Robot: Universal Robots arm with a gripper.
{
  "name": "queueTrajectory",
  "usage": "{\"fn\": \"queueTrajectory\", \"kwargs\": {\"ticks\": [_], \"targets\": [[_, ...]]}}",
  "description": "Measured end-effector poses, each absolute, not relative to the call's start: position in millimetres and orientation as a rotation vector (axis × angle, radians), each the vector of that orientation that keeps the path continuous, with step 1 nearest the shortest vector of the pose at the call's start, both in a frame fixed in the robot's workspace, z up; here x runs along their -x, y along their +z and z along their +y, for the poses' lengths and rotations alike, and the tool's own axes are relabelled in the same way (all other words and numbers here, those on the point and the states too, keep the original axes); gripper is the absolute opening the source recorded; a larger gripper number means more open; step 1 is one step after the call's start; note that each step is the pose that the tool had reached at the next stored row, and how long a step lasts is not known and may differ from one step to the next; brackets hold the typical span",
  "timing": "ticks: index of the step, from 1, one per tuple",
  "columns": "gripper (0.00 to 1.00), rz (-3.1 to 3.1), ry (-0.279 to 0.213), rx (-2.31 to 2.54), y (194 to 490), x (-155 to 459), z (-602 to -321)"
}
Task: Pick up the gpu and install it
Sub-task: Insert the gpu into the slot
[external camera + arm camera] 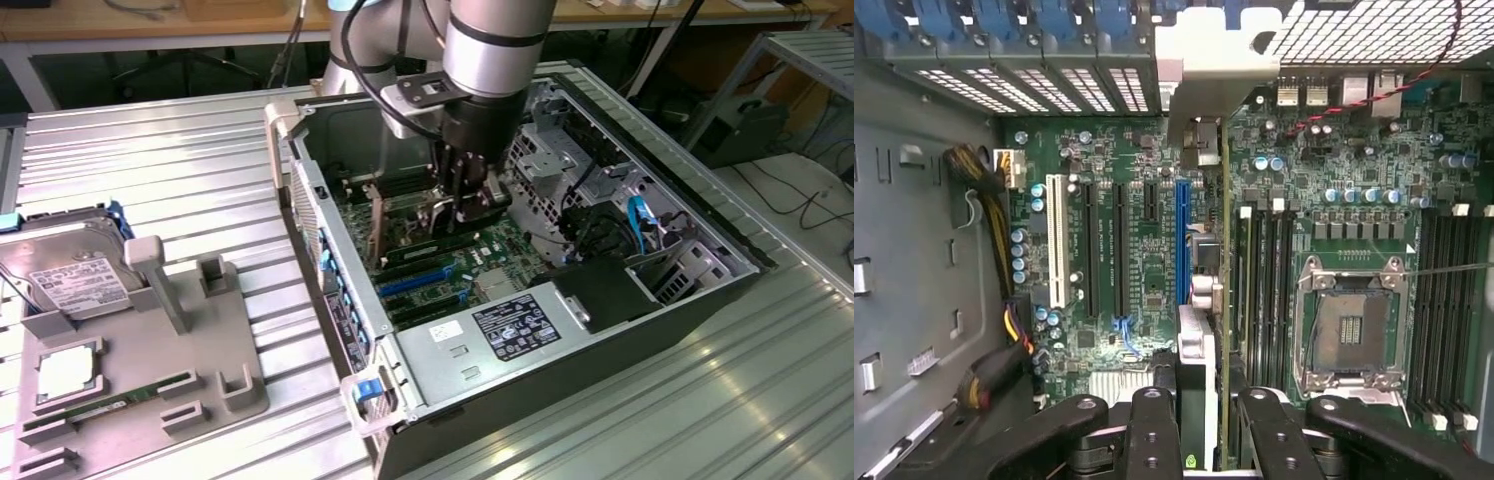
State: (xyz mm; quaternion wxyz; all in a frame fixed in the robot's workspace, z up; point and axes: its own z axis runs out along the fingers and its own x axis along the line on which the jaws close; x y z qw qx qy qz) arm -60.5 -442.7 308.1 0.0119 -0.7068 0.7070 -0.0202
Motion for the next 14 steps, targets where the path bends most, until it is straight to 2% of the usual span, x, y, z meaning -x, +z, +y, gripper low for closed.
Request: {"fn": "queueTrajectory", "kwargs": {"ticks": [14], "targets": [[0.28, 2.206, -0.063, 2.202, 303.8, 70.8, -449.8]]}}
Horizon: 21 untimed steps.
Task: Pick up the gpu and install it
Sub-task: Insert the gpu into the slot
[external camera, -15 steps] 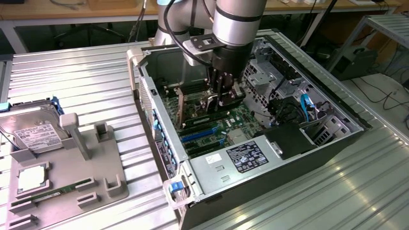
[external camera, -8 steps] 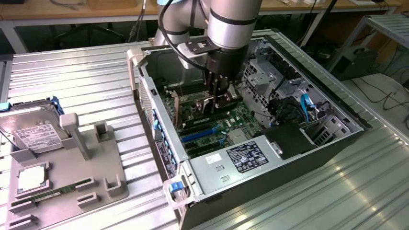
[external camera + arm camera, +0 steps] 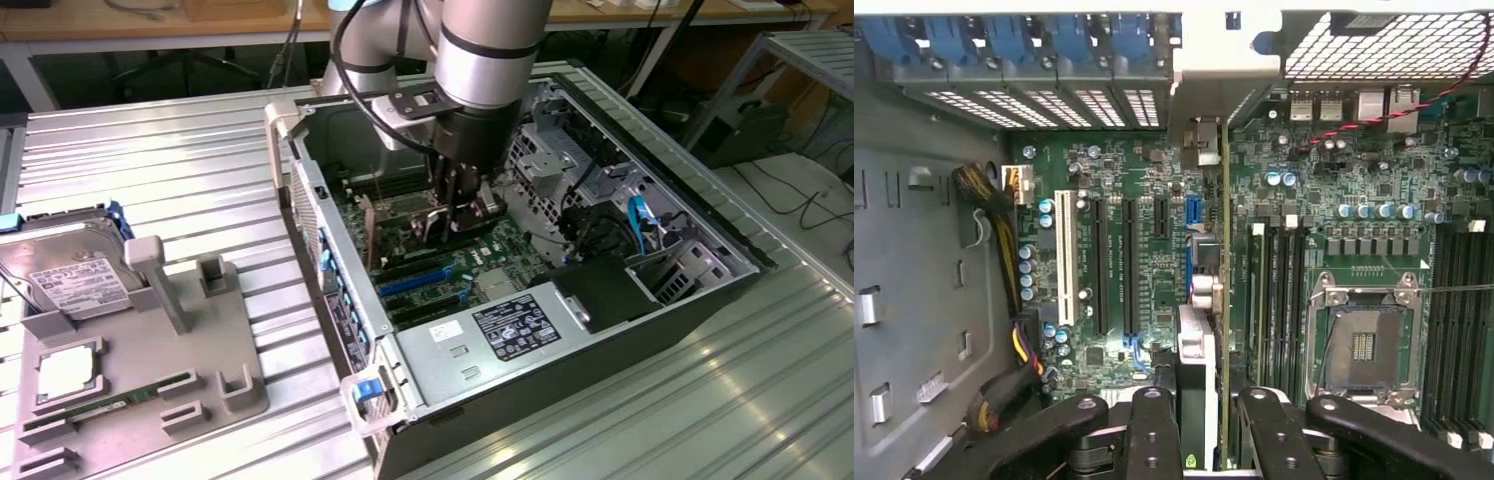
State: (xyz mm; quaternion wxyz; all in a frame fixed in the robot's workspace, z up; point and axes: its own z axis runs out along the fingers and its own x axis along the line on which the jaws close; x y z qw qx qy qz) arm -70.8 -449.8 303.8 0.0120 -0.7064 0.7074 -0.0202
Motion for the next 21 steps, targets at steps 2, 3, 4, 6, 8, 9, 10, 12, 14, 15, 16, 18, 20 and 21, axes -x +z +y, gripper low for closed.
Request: {"fn": "queueTrajectory", "kwargs": {"ticks": [2, 3, 4, 6, 8, 9, 10, 12, 14, 15, 16, 18, 20, 21], "targets": [[0.28, 2.205, -0.063, 2.203, 300, 72, -450], [0.28, 2.206, -0.063, 2.203, 299, 72, -450], [0.28, 2.205, -0.063, 2.203, 297, 72, -450], [0.28, 2.205, -0.063, 2.203, 293, 72, -450], [0.28, 2.206, -0.063, 2.203, 288, 74, -450], [0.28, 2.206, -0.063, 2.203, 286, 74, -450], [0.28, 2.206, -0.063, 2.203, 285, 74, -450], [0.28, 2.206, -0.063, 2.203, 283, 74, -451], [0.28, 2.206, -0.063, 2.203, 282, 75, -451], [0.28, 2.206, -0.063, 2.203, 282, 75, -451], [0.28, 2.205, -0.063, 2.203, 282, 76, -451], [0.28, 2.205, -0.063, 2.203, 282, 77, -452], [0.28, 2.206, -0.064, 2.203, 282, 77, -454], [0.28, 2.207, -0.066, 2.204, 281, 77, -454]]}}
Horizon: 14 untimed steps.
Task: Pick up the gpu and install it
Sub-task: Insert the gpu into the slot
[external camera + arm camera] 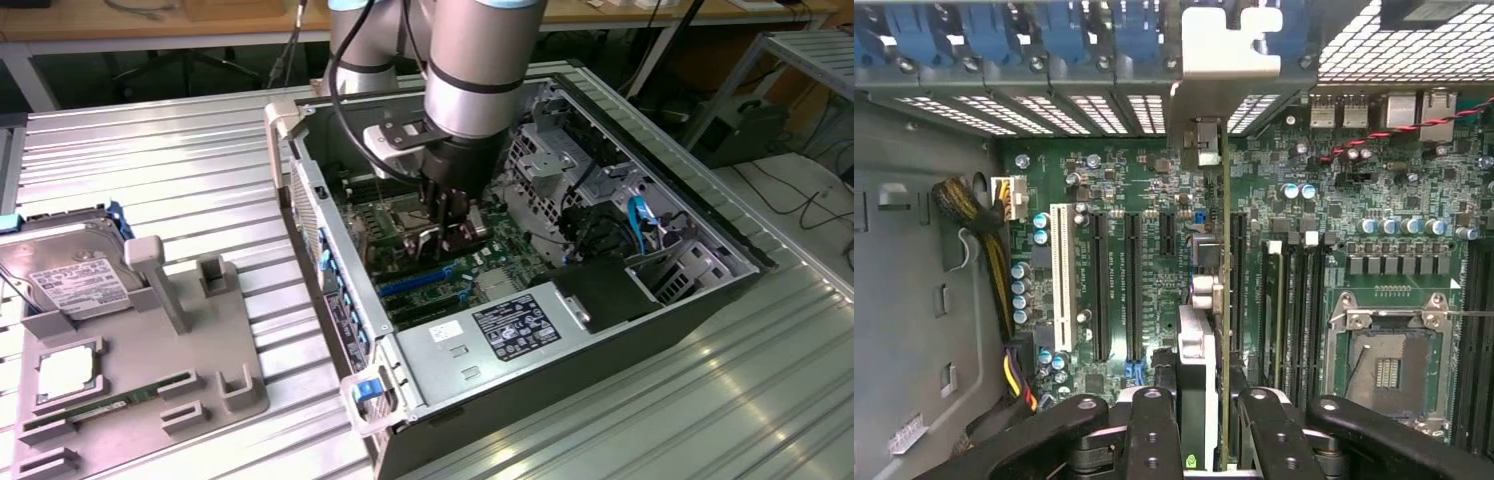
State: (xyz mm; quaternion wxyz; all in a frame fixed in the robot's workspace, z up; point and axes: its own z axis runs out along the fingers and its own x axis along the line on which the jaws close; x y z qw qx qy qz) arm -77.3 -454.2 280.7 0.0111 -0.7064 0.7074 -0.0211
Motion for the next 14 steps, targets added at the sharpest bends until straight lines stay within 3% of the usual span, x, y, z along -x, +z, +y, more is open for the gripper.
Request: {"fn": "queueTrajectory", "kwargs": {"ticks": [14], "targets": [[0.28, 2.207, -0.066, 2.204, 262, 83, -452]]}}
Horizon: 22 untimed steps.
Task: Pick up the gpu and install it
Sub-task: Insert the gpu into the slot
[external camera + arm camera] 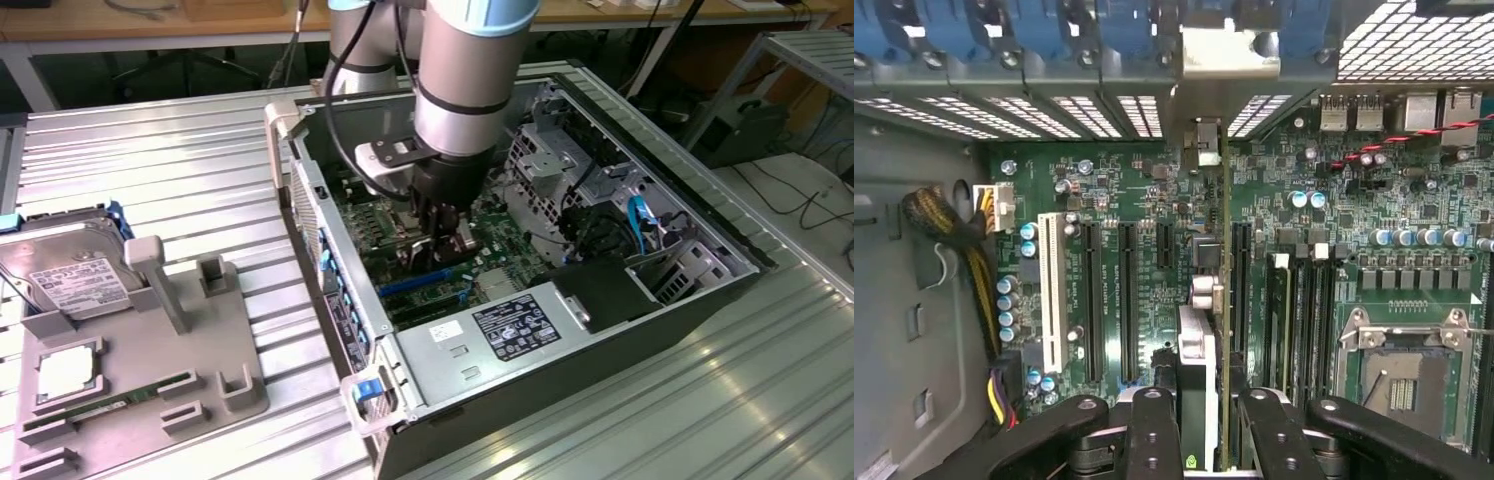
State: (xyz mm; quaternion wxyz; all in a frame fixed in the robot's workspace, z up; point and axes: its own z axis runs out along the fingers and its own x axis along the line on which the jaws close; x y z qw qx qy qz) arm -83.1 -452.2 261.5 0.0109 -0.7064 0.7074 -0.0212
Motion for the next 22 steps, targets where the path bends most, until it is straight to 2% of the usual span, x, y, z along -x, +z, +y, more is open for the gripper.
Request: {"fn": "queueTrajectory", "kwargs": {"ticks": [22], "targets": [[0.28, 2.207, -0.066, 2.204, 246, 88, -451]]}}
